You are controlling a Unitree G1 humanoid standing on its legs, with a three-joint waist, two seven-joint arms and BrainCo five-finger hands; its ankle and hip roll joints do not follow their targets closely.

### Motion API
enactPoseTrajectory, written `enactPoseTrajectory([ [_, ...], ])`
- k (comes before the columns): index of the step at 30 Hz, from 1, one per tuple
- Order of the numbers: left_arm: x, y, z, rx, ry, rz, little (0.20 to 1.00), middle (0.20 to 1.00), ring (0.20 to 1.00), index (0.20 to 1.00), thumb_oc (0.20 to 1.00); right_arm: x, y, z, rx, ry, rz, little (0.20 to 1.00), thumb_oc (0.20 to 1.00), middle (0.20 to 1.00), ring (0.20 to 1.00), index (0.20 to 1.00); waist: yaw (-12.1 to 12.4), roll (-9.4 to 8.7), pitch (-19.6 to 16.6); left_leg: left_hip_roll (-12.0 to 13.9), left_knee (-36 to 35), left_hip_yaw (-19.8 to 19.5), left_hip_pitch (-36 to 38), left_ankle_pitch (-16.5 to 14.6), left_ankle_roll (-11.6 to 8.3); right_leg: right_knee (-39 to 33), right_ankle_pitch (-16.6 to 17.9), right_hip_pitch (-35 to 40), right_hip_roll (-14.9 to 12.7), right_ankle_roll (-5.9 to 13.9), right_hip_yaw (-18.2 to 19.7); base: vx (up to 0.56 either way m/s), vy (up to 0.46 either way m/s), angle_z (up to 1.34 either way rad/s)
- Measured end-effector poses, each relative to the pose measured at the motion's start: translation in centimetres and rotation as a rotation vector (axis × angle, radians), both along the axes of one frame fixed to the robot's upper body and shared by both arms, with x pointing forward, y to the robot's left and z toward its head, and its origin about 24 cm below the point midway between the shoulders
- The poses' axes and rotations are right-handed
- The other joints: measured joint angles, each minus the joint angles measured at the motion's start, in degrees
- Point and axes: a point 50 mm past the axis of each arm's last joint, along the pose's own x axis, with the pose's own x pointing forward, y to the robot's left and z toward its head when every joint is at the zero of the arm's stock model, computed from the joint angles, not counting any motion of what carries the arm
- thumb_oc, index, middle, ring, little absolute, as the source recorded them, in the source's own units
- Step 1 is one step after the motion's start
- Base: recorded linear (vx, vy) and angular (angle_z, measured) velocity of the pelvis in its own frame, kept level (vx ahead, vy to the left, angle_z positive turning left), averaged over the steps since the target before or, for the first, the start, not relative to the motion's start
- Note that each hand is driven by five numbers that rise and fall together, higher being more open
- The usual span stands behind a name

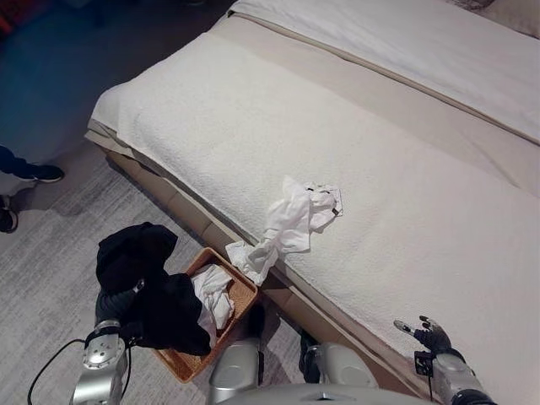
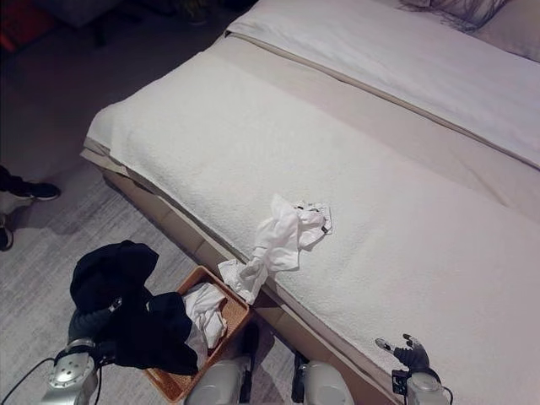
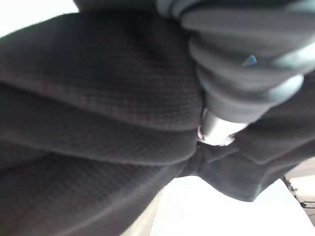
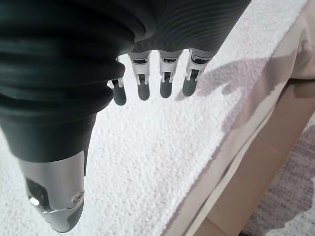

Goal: Pick up clothes into the bucket

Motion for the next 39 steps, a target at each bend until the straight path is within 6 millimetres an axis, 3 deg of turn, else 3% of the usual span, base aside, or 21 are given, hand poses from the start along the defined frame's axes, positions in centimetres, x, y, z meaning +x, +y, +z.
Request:
enactPoseTrajectory([
  [13, 0.8, -0.3, 0.2, 0.016, -0.01, -0.009, 0.2, 0.2, 0.2, 0.2, 0.2, 1.1, 0.1, 0.4, -0.019, -0.023, 0.01, 1.0, 1.0, 1.0, 1.0, 1.0, -0.13, -0.03, 0.02, 0.06, -0.05, 0.6, 0.09, 0.01, 0.01, -0.3, 0.01, -0.09, 0.08, -0.01, 0.58, -0.01, 0.003, -0.01],
  [18, 1.7, -0.5, -0.6, 0.025, 0.035, -0.028, 0.2, 0.2, 0.2, 0.2, 0.2, 3.3, 0.4, 1.3, -0.023, -0.083, 0.033, 1.0, 1.0, 1.0, 1.0, 1.0, -1.23, -0.15, 1.14, 0.15, 0.57, 0.8, -2.36, 0.01, 0.0, 1.09, -0.09, -3.08, 0.05, 0.14, 0.8, -0.07, 0.02, -0.04],
  [24, 5.2, -1.2, -0.3, 0.137, 0.08, -0.059, 0.2, 0.2, 0.2, 0.2, 0.2, 6.8, 0.9, 3.4, -0.053, -0.211, 0.081, 1.0, 1.0, 1.0, 1.0, 1.0, -2.28, -1.31, 8.09, -0.71, 7.1, 2.19, -10.47, -0.33, -0.01, 10.02, -1.05, -12.75, -1.24, -0.41, 2.45, -0.08, 0.059, -0.09],
  [28, 7.3, -1.6, 0.3, 0.163, 0.061, -0.055, 0.2, 0.2, 0.2, 0.2, 0.2, 9.8, 0.6, 5.9, -0.107, -0.31, 0.128, 1.0, 1.0, 1.0, 1.0, 1.0, -3.16, -1.61, 12.24, -1.4, 15.79, 3.45, -18.37, -3.31, 1.26, 17.06, -2.69, -20.46, -1.88, -1.25, 4.28, -0.11, 0.07, -0.18],
  [29, 8.0, -1.8, 0.6, 0.171, 0.055, -0.057, 0.2, 0.2, 0.2, 0.2, 0.2, 10.7, 0.6, 6.6, -0.118, -0.342, 0.131, 1.0, 1.0, 1.0, 1.0, 1.0, -4.56, -1.83, 13.3, -1.4, 17.57, 4.03, -20.58, -3.74, 1.26, 18.72, -2.69, -22.71, -1.96, -1.25, 4.77, -0.08, 0.054, -0.26],
  [35, 10.5, -2.5, 2.3, 0.206, 0.005, -0.078, 0.2, 0.2, 0.2, 0.2, 0.2, 12.5, 0.7, 8.8, -0.144, -0.45, 0.144, 1.0, 1.0, 1.0, 1.0, 1.0, -6.39, -2.93, 14.69, -1.49, 27.28, 4.94, -31.72, -6.69, 1.64, 26.1, -4.48, -33.51, -2.18, -1.95, 6.29, -0.04, 0.047, -0.09],
  [39, 11.0, -0.2, 3.6, 0.275, 0.024, -0.018, 0.2, 0.2, 0.2, 0.2, 0.2, 13.6, 1.0, 10.6, -0.156, -0.542, 0.172, 1.0, 1.0, 1.0, 1.0, 1.0, -7.3, -3.65, 14.77, -0.94, 34.92, 4.83, -41.13, -8.83, 1.77, 31.24, -4.67, -41.97, -1.51, -1.98, 6.9, 0.0, 0.047, -0.2],
])
